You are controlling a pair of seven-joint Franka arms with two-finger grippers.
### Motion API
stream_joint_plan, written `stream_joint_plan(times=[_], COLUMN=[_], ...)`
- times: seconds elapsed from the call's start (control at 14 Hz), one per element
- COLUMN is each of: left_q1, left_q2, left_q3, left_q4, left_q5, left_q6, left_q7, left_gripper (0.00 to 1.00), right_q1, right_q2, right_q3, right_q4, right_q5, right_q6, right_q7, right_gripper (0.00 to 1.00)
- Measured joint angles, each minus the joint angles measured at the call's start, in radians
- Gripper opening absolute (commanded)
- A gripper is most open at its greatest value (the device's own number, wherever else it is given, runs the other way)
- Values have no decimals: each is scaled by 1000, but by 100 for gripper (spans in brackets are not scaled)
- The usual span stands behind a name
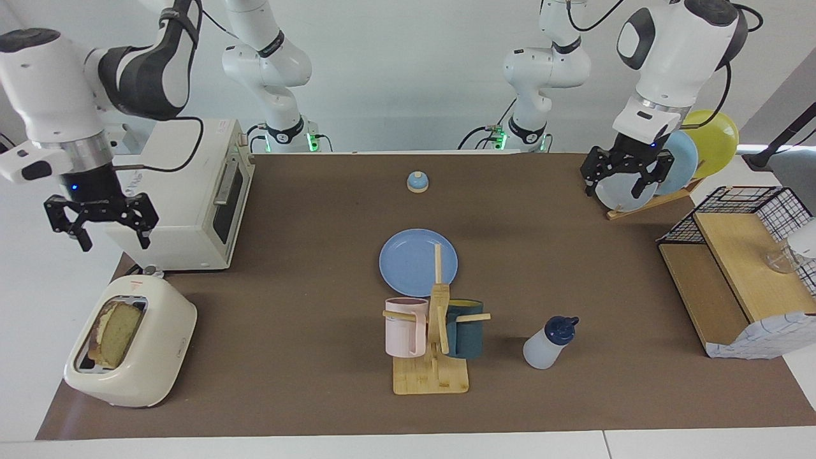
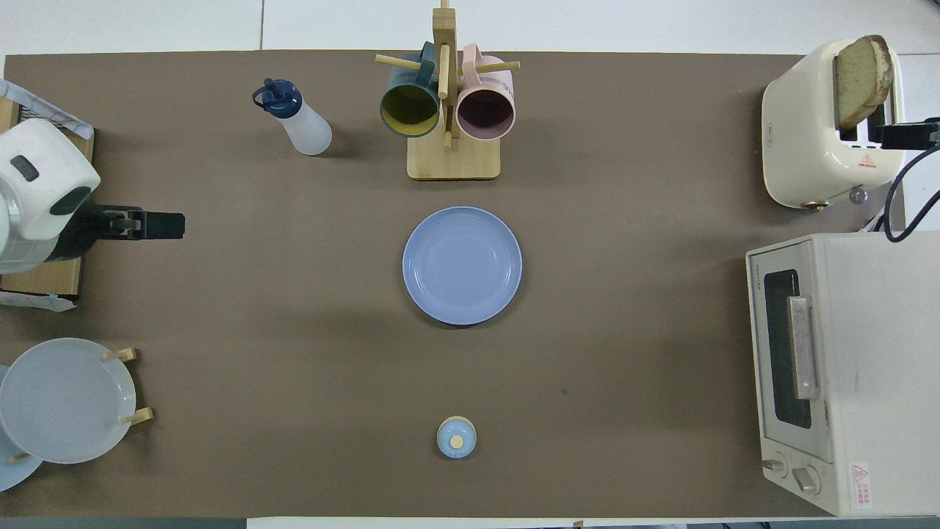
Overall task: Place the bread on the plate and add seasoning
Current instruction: 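Move the left gripper out toward the seasoning bottle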
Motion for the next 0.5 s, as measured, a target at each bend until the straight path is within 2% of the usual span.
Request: stream_joint_plan(times=[0.21, 0.36, 0.5], left_q1=[-33, -55, -82], left_q2=[2, 14, 58], left_q3=[-2, -1, -2], left_q4=[-134, -234, -296], left_q5=[0, 0, 0], left_q6=[259, 459, 641], left_q7=[-16, -59, -107], left_gripper=[100, 100, 100], right_q1=[13, 34, 40], right_q2=[98, 120, 120], right_q3=[20, 33, 33], right_q4=[12, 39, 59], right_q5=[24, 24, 19], right_q6=[153, 182, 183], right_q7=[-3, -3, -9], right_gripper=[100, 100, 100])
